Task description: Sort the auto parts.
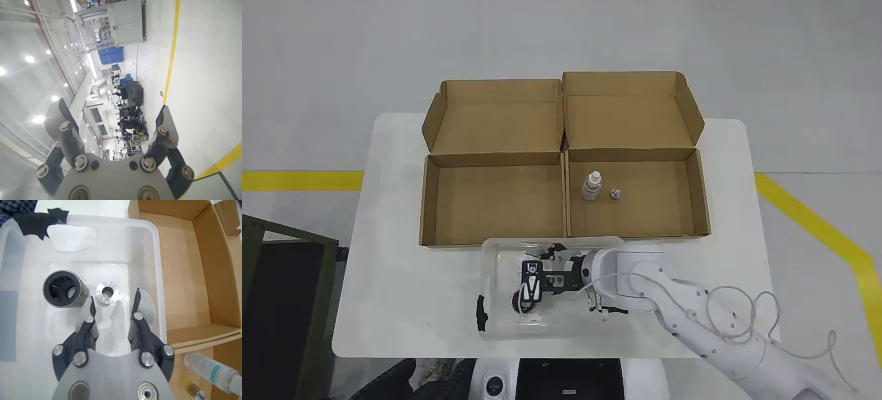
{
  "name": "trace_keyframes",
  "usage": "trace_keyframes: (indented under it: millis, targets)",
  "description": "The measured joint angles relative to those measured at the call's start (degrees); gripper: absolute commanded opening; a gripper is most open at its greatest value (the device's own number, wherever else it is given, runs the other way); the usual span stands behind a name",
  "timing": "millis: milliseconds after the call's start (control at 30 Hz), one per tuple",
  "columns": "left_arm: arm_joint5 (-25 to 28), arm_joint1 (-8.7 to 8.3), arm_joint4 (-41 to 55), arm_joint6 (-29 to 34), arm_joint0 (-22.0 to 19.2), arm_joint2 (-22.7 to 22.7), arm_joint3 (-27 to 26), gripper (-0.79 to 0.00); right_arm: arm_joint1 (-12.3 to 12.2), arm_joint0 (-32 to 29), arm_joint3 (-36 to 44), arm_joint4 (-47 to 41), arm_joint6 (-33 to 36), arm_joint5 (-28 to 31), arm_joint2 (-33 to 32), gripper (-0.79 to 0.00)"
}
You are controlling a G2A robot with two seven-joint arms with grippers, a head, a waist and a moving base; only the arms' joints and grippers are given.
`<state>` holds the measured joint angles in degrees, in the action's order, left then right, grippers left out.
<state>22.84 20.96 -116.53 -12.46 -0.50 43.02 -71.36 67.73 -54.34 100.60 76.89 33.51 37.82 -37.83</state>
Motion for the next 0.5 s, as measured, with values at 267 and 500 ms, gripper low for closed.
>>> trace_keyframes:
  millis: [267,500]
  targets:
    - [0.0,0.00,0.0,0.0,0.0,0.0,0.0,0.000,1.0,1.0,-2.4,-0.8,-0.6,0.1,1.2,-0.416]
    - [0.0,0.00,0.0,0.0,0.0,0.0,0.0,0.000,2.4,2.5,-6.2,-1.8,-1.2,0.0,3.3,-0.416]
